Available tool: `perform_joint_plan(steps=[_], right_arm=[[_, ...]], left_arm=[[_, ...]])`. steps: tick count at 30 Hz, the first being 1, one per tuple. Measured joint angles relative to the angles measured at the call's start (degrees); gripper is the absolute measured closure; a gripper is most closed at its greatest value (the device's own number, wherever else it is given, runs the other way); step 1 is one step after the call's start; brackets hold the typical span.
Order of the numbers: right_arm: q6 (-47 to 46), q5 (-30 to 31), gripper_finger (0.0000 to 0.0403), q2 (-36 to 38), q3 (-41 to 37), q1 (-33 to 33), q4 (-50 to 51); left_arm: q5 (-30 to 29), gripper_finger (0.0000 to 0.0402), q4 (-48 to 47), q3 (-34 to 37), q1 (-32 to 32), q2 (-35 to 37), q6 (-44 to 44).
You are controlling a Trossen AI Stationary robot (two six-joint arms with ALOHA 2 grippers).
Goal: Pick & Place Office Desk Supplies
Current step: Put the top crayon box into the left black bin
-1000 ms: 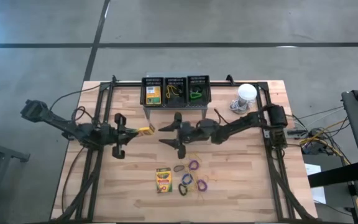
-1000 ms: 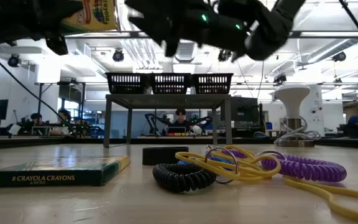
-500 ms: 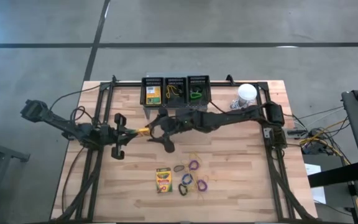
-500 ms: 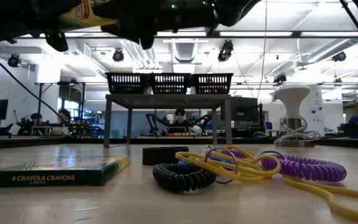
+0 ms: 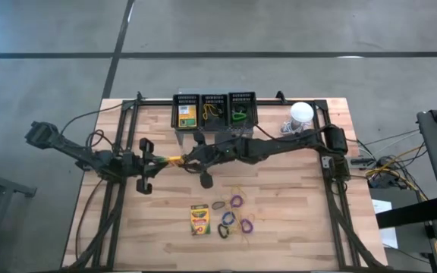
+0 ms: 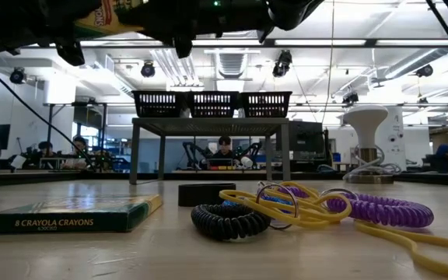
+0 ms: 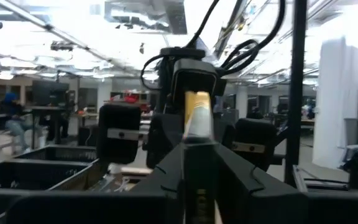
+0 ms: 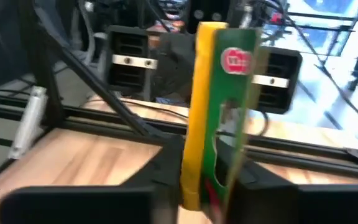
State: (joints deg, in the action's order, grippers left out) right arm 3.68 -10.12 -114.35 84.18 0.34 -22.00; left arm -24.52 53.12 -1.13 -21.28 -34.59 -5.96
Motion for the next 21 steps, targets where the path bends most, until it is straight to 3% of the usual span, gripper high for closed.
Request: perform_joint_plan(steps=[2,5,9,12,15,21], right_arm=[[0.8,0.6,0.0376,0.2,0.0,0.1,1.1],[1.0,4.7,0.0377,2.3,-0.1,0.1,6.2],[1.4,13.2,0.0377,7.2,3.5,-0.6,21.0],[2.5,20.0,0.0377,8.5,11.5,-1.0,36.5],[4.2,23.3,0.0377,7.0,22.0,-0.1,49.4],[8.7,25.7,0.0378,-3.8,44.1,5.6,65.6]], left_arm=[[-1.3,0.0309,-1.6,0.0,0.0,0.0,0.0],[-4.3,0.0267,-6.1,-0.3,0.0,0.0,1.6],[-11.8,0.0205,-19.5,-3.6,-0.1,0.0,3.2],[-16.9,0.0174,-33.5,-8.1,-0.1,0.0,7.3],[-18.3,0.0161,-46.3,-13.0,-0.1,-0.3,13.3],[-24.7,0.0169,-54.8,-17.0,-0.1,-0.7,16.9]])
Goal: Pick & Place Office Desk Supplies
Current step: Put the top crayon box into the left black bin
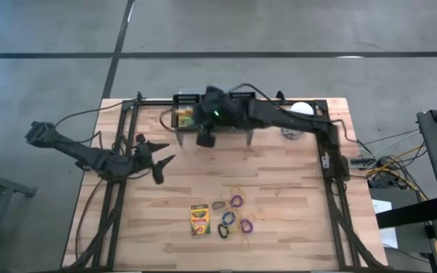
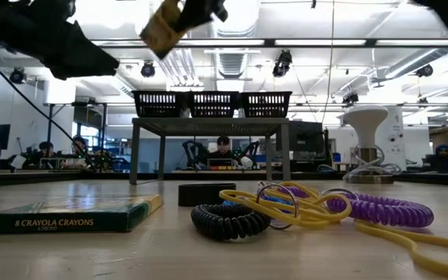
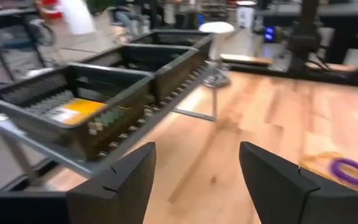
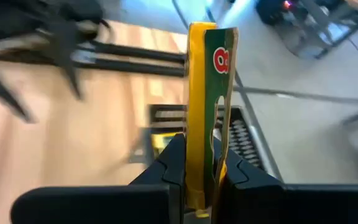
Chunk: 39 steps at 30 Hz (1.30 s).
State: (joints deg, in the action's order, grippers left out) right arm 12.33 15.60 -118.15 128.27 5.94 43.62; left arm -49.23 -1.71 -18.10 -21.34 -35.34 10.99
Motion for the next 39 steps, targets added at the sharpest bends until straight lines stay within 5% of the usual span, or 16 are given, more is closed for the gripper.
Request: perform_joint_plan(steps=[2,6,20,27,39], right_arm=[[0.2,0.0,0.0378,-4.6,6.9,1.7,4.2],[1.5,0.7,0.0377,-4.7,0.5,4.0,-3.1],[-1.8,1.5,0.0367,-8.5,-2.8,6.5,-5.4],[-1.2,11.6,0.0362,-11.1,-2.2,6.3,-5.5],[0.1,9.6,0.0238,-10.0,-2.2,5.9,-8.9]], left_arm=[[-1.9,0.0176,0.1,0.0,0.0,0.0,0.0],[-2.7,0.0186,0.2,0.2,0.0,-0.1,0.1],[-5.1,0.0199,0.4,0.7,0.2,-0.1,1.5],[-5.2,0.0199,0.6,0.8,0.2,-0.1,1.5],[-5.2,0.02,0.6,0.8,0.2,-0.1,1.5]])
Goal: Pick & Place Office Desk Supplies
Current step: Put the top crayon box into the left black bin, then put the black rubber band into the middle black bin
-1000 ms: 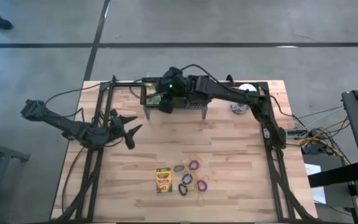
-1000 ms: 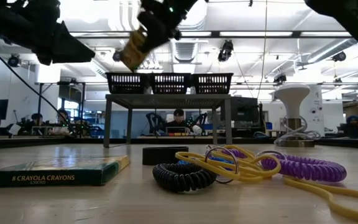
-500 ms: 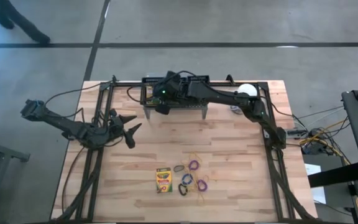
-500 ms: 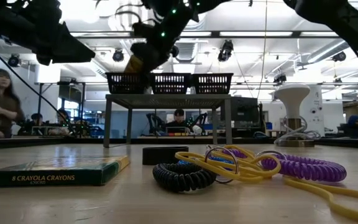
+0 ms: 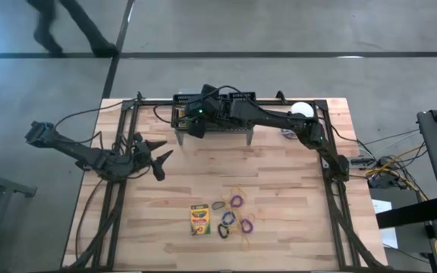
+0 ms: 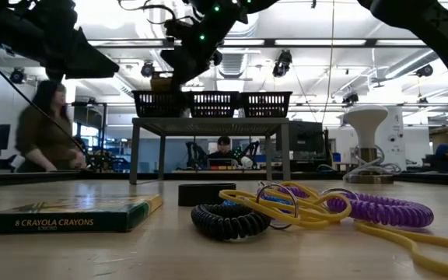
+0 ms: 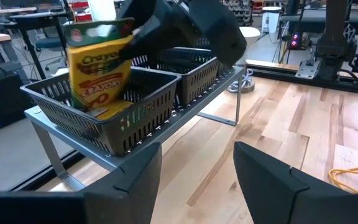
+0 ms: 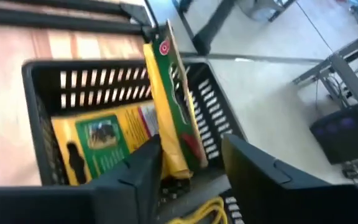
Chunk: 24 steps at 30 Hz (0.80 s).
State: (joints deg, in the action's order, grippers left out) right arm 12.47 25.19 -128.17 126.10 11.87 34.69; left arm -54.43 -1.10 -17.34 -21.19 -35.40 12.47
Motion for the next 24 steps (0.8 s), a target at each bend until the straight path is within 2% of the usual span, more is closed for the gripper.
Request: perform_joint_plan(steps=[7,18,21,24], right_arm=[[0.3,-7.4,0.0195,1.3,0.1,0.0,-3.5],[3.0,-6.9,0.0196,2.4,0.0,0.2,-3.7],[4.7,-7.5,0.0206,5.7,-0.3,-1.9,-3.3],[2.9,-11.7,0.0221,10.2,-5.6,-3.6,-1.3]], left_arm=[[0.0,0.02,0.0,0.0,0.0,0.0,0.0],[1.3,0.02,-0.1,0.0,-0.1,0.0,1.4],[3.3,0.02,-3.4,-2.4,-0.3,0.0,3.3],[7.2,0.0205,-13.1,-6.9,-0.7,-0.3,4.3]])
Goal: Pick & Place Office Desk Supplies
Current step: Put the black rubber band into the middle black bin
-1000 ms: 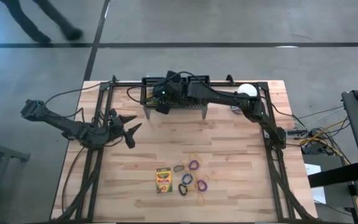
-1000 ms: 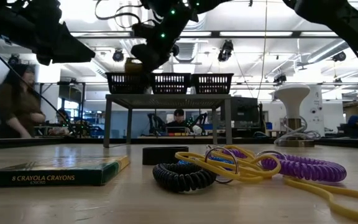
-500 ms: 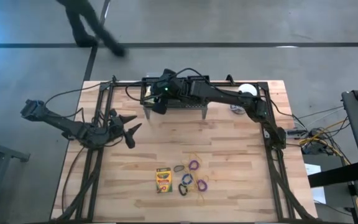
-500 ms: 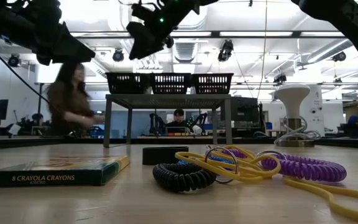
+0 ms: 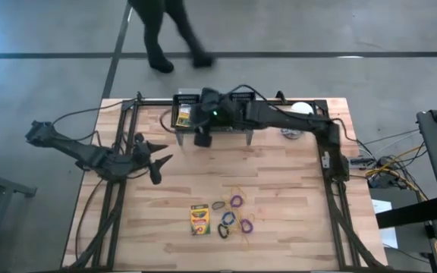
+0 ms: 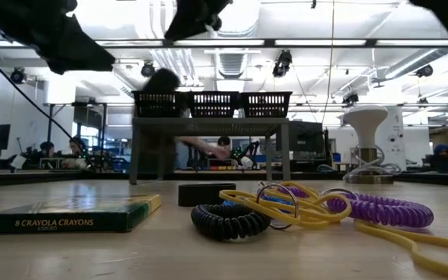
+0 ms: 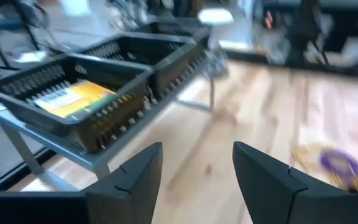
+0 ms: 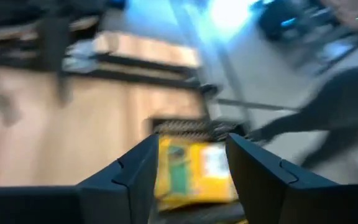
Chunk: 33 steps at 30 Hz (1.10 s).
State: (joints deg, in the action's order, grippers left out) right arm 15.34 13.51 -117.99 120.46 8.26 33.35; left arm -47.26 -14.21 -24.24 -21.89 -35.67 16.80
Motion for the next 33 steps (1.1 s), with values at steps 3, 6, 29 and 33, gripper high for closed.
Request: perform_joint_plan(steps=[3,6,29,33], right_arm=[[-3.5,-3.8,0.0237,5.2,-11.9,-1.7,-3.1],[-4.6,-4.3,0.0252,11.8,-24.3,-4.7,-11.1],[-4.5,-13.5,0.03,18.3,-82.3,-12.4,-93.3],[-3.4,-13.5,0.0307,14.4,-83.3,-13.0,-97.9]], left_arm=[[3.2,0.0217,-8.3,-4.6,-0.7,-1.8,0.4],[6.8,0.0232,-13.9,-8.5,-1.3,-6.0,0.5],[44.2,0.0247,-44.2,-42.3,-5.0,-52.8,30.8],[46.5,0.0247,-43.6,-43.9,-3.8,-58.3,33.4]])
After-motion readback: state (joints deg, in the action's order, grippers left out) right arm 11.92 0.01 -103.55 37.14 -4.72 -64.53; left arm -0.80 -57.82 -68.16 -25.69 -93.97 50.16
